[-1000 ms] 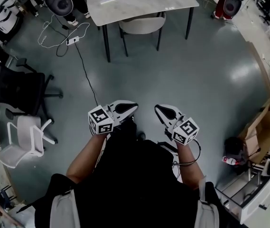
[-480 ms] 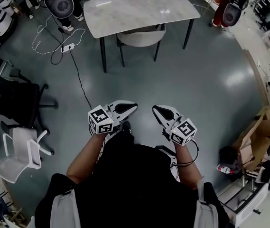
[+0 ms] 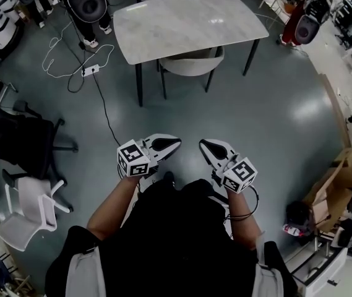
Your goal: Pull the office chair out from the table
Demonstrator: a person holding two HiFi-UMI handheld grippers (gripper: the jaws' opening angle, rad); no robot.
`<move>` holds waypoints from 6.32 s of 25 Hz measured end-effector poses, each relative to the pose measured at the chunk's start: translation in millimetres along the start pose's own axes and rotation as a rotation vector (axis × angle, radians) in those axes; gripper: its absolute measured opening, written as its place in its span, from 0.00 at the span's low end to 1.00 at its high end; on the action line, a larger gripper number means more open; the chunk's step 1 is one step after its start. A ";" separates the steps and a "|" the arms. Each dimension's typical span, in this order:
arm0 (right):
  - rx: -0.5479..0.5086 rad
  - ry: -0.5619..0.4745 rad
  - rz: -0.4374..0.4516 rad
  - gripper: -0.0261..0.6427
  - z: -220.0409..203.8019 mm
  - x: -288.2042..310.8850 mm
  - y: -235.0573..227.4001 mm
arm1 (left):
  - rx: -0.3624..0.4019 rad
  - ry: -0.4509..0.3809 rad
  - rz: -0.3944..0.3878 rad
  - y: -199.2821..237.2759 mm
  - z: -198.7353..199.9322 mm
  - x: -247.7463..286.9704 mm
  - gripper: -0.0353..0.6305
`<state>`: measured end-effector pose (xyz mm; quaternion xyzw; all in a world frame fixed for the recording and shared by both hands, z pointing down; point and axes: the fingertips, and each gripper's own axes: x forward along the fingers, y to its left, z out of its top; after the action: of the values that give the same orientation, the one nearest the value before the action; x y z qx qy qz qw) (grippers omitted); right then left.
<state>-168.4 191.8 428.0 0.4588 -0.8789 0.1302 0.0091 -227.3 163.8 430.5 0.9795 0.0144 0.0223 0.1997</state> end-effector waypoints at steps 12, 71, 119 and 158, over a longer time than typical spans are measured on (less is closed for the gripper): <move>0.000 0.006 0.001 0.07 11.4 16.4 -80.1 | -0.023 0.011 0.015 62.8 14.3 52.2 0.07; -0.049 0.256 0.143 0.07 80.0 284.8 -463.9 | -0.032 0.052 0.139 479.0 145.9 206.7 0.07; -0.448 0.712 0.478 0.24 -58.5 257.4 -505.8 | 0.236 0.639 0.233 494.8 18.9 299.5 0.25; -0.642 0.960 0.506 0.39 -134.9 262.3 -517.0 | 0.495 1.116 0.175 513.6 -77.6 301.0 0.41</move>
<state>84.0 -269.0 707.8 0.1013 -0.8536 0.0494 0.5086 79.4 -267.1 714.5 0.8351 0.0409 0.5437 -0.0739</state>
